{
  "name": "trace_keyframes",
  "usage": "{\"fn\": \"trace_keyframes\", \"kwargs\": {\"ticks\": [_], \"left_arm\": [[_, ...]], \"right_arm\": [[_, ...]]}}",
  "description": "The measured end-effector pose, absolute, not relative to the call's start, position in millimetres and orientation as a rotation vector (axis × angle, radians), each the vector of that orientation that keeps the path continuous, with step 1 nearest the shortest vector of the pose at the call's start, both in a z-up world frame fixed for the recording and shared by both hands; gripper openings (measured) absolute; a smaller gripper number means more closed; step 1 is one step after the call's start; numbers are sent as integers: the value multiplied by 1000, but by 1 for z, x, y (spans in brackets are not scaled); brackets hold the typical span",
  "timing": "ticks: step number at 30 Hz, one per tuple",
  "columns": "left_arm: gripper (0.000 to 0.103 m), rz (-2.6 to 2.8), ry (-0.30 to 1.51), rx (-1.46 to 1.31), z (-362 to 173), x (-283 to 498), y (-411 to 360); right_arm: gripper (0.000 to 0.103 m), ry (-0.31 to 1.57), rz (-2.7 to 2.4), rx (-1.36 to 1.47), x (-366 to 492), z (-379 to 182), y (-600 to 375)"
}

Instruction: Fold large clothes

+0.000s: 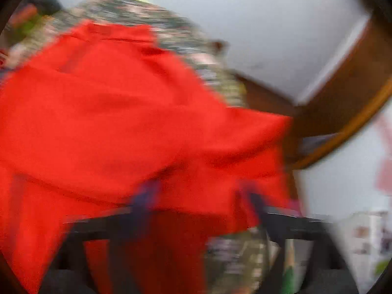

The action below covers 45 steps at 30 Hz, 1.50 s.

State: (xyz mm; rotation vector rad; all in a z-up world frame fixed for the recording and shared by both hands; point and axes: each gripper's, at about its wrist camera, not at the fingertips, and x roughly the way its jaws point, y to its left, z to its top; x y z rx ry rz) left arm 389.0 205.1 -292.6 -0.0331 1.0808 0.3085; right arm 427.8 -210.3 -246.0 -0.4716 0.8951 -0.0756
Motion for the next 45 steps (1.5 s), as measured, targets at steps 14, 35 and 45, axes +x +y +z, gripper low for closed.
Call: {"fn": "trace_keyframes", "kwargs": {"ticks": [14,35,45], "left_arm": [[99,223,1025,5,-237,380,175],[99,-69,1046,35,-246,440,28],[100,-36,1032,39,-250,448,27]], "right_arm": [[103,877,86,-176,381,-183,-295],[93,1116,102,671,452,-292,-420],[17,1027,50,706,476,-292,-421]]}}
